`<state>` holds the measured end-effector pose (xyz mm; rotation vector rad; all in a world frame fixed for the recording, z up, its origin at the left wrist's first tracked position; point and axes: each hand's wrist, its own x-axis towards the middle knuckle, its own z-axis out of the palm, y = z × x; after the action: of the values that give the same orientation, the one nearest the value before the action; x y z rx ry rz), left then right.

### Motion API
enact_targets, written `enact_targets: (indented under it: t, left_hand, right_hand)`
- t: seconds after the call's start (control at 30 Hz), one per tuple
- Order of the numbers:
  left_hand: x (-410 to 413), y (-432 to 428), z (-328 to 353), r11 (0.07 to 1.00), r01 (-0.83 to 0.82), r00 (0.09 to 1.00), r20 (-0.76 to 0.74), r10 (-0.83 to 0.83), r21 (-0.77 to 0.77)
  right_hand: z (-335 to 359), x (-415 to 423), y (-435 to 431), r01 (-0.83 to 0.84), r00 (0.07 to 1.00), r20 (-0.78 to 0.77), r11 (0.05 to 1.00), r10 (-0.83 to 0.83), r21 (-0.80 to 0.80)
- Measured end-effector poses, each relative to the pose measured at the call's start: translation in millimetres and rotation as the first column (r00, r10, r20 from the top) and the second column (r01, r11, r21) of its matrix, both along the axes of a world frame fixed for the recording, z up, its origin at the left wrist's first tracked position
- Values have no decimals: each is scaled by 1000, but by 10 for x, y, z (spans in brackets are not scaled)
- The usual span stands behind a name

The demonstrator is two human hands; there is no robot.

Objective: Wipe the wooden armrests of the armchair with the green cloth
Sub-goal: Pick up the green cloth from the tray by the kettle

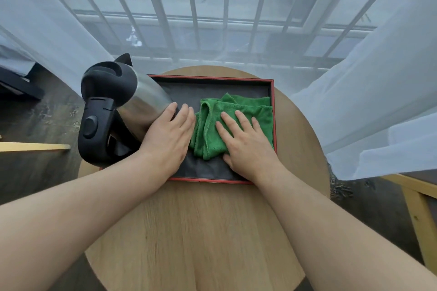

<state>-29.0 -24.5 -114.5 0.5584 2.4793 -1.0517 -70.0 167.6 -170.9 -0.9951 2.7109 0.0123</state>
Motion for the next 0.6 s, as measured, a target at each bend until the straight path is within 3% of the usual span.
enact_targets:
  t: [0.23,0.37,0.47,0.53,0.6]
  left_hand:
    - [-28,18,43,999,-46,998,52,46,-5]
    - [-81,91,138,963,-189,982,51,183,192]
    - [-165,158,299,748,-358,927,116,357,559]
    - [-230,198,488,486,-412,878,193,438,771]
    - [-269,209,752,202,-415,832,279,480,887]
  right_hand:
    - [73,-68,-151,75,997,-26,989,-79,-130]
    - [268,-160,-159,195,981,52,938,-188,-286]
    - [484,-171,-88,311,950,137,864,-279,-395]
    - [720,-161,-32,388,922,218,788,-321,-478]
    - [1044,-149,56,437,899,271,715,-343,-546]
